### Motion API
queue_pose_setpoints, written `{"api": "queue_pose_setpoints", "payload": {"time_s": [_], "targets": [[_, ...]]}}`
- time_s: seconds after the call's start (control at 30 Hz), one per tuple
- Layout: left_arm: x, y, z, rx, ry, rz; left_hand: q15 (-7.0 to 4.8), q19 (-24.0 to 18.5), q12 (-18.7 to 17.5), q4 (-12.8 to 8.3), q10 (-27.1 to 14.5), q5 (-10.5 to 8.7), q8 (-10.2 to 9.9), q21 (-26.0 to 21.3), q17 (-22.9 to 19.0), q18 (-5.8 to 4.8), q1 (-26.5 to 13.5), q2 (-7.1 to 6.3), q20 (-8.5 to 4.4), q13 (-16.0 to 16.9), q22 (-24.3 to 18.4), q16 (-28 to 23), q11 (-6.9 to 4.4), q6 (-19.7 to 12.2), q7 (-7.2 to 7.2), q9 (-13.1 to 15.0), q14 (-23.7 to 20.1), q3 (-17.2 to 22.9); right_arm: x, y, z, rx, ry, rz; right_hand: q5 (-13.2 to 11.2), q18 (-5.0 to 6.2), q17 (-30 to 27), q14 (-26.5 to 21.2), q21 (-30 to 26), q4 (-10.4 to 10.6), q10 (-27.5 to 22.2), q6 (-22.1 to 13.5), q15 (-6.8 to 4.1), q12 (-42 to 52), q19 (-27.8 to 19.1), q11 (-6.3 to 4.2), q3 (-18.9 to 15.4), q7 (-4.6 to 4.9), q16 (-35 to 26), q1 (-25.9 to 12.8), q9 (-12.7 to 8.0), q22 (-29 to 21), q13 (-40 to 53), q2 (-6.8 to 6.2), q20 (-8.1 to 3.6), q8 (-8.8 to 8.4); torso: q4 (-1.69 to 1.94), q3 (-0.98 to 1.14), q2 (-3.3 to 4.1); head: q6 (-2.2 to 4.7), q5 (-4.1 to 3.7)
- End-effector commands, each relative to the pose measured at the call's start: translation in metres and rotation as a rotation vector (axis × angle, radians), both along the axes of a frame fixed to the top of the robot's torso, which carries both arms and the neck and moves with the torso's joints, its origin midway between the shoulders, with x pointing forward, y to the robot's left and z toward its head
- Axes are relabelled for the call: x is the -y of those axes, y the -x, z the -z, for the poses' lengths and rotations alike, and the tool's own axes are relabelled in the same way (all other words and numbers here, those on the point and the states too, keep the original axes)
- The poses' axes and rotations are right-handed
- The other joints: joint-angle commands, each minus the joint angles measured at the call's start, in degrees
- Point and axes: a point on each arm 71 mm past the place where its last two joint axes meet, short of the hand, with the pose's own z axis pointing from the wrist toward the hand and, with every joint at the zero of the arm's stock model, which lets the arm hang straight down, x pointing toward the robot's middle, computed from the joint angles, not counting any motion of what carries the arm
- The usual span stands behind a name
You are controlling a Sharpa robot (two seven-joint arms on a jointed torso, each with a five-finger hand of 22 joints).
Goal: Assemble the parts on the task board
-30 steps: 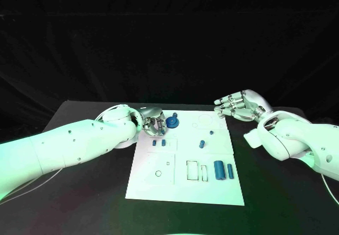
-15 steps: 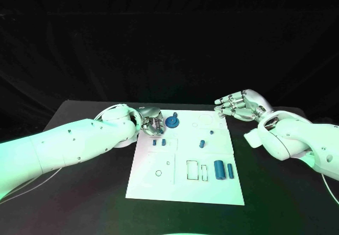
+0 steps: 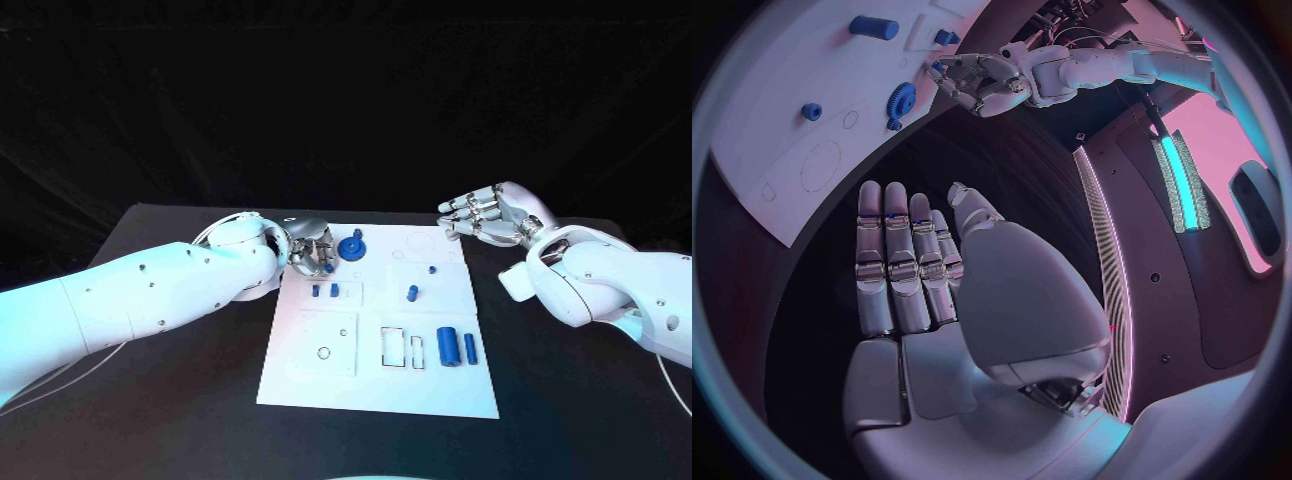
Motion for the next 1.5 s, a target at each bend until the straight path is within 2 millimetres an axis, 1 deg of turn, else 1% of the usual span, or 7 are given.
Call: {"api": "queue_pose_setpoints", "payload": {"time_s": [0.03, 0.23, 0.7, 1.07, 1.33, 1.43, 1.5], "targets": [[0.003, 0.001, 0.001, -0.008, -0.003, 0.017, -0.04, 0.23, -0.20, -0.02, 0.56, 0.19, -0.36, 0.02, 0.02, -1.01, -0.49, 0.04, -0.12, 0.02, 0.03, -0.23, 0.00, 0.39, 0.11, 0.05, -0.21, -0.28, -0.001, 0.000, 0.000, 0.002, 0.001, -0.015, 0.20, 0.61, -0.08, 0.05, 0.30, 0.05, -0.13, 0.26, -0.15, -0.19, -0.21, -0.09, 0.33, 0.27, -0.01, -0.56, -0.05, -0.09, -0.02, 0.03, 0.00, -0.25, -0.02, 0.02, -0.02, 0.01, 0.03], [0.004, 0.002, 0.001, -0.020, -0.006, 0.017, -0.06, 0.06, -0.35, -0.01, 0.69, 0.17, -0.49, -0.15, -0.30, -0.96, -0.67, -0.10, -0.14, 0.06, -0.16, -0.37, -0.03, 0.46, 0.07, 0.04, -0.32, -0.54, -0.001, 0.001, 0.000, 0.001, 0.002, -0.014, 0.20, 0.61, -0.08, 0.05, 0.30, 0.05, -0.13, 0.26, -0.15, -0.19, -0.21, -0.09, 0.33, 0.27, -0.01, -0.56, -0.05, -0.09, -0.02, 0.03, 0.00, -0.25, -0.05, 0.08, -0.02, -0.07, 0.05], [0.001, 0.000, 0.003, -0.030, -0.015, -0.004, -0.03, -0.49, -0.89, 0.00, 0.88, 0.18, -1.61, -0.68, -1.26, -0.82, -1.11, -0.42, -0.13, 0.22, -0.71, -0.81, 0.05, -0.42, 0.23, -0.26, -0.83, -1.40, -0.001, 0.000, 0.000, 0.000, 0.002, -0.013, 0.20, 0.61, -0.08, 0.05, 0.30, 0.05, -0.13, 0.26, -0.15, -0.19, -0.21, -0.09, 0.33, 0.27, -0.01, -0.56, -0.05, -0.09, -0.02, 0.03, 0.00, -0.25, -0.03, 0.03, -0.01, -0.11, 0.03], [0.000, 0.000, 0.003, -0.025, -0.012, -0.009, 0.22, -0.66, -1.58, -0.12, 0.98, 0.19, -3.68, -0.87, -1.55, -0.79, -0.99, -0.54, 0.07, 0.45, -0.85, -0.73, 0.35, -2.63, 0.70, -0.98, -1.03, -1.85, -0.001, 0.000, 0.001, -0.002, 0.003, -0.013, 0.19, 0.61, -0.12, 0.01, 0.28, 0.08, -0.17, 0.24, -0.13, -0.21, -0.24, -0.08, 0.40, 0.29, -0.03, -0.65, -0.06, -0.14, -0.02, -0.10, 0.02, -0.28, 0.00, 0.00, -0.02, -0.13, 0.01], [-0.003, -0.001, 0.002, -0.010, -0.003, -0.019, 0.32, -0.97, -1.94, -0.14, 0.83, 0.19, -4.36, -1.22, -1.99, -0.68, -0.90, -0.61, 0.15, 0.51, -1.25, -0.86, 0.49, -3.30, 0.86, -1.24, -1.18, -1.94, 0.000, 0.000, 0.002, -0.009, 0.020, -0.018, -0.27, 0.63, -0.22, -0.09, 0.27, -0.24, -0.26, 0.20, -0.13, -0.27, -0.28, -0.07, 0.80, 0.29, -0.03, -0.34, -0.06, -0.25, -0.02, -0.49, 0.03, -0.33, -0.04, 0.02, -0.03, -0.01, -0.04], [-0.005, -0.001, 0.000, 0.011, 0.003, -0.019, 0.35, -1.33, -2.02, -0.16, 0.77, 0.20, -4.33, -1.61, -2.46, -0.55, -0.84, -0.58, 0.17, 0.53, -1.72, -1.10, 0.52, -3.14, 0.86, -1.22, -1.33, -1.93, 0.000, 0.000, 0.002, -0.003, 0.046, -0.027, -0.76, 0.64, -0.28, -0.02, 0.32, -0.58, -0.24, 0.28, -0.17, -0.28, -0.23, -0.08, 1.23, 0.28, 0.02, 0.01, -0.04, -0.30, -0.01, -0.73, 0.01, -0.31, -0.06, 0.01, -0.04, 0.13, -0.04], [-0.006, -0.001, -0.001, 0.027, 0.002, -0.018, 0.36, -1.46, -2.04, -0.22, 0.89, 0.20, -4.09, -1.76, -2.63, -0.51, -0.70, -0.52, 0.19, 0.64, -1.88, -1.16, 0.51, -2.50, 0.86, -1.11, -1.39, -1.94, 0.000, 0.000, 0.002, 0.004, 0.065, -0.032, -0.95, 0.67, -0.28, 0.17, 0.41, -0.79, -0.14, 0.44, -0.23, -0.25, -0.13, -0.12, 1.55, 0.24, 0.09, 0.22, -0.01, -0.31, 0.00, -0.86, -0.04, -0.25, 0.03, 0.01, -0.07, 0.37, -0.07]]}}
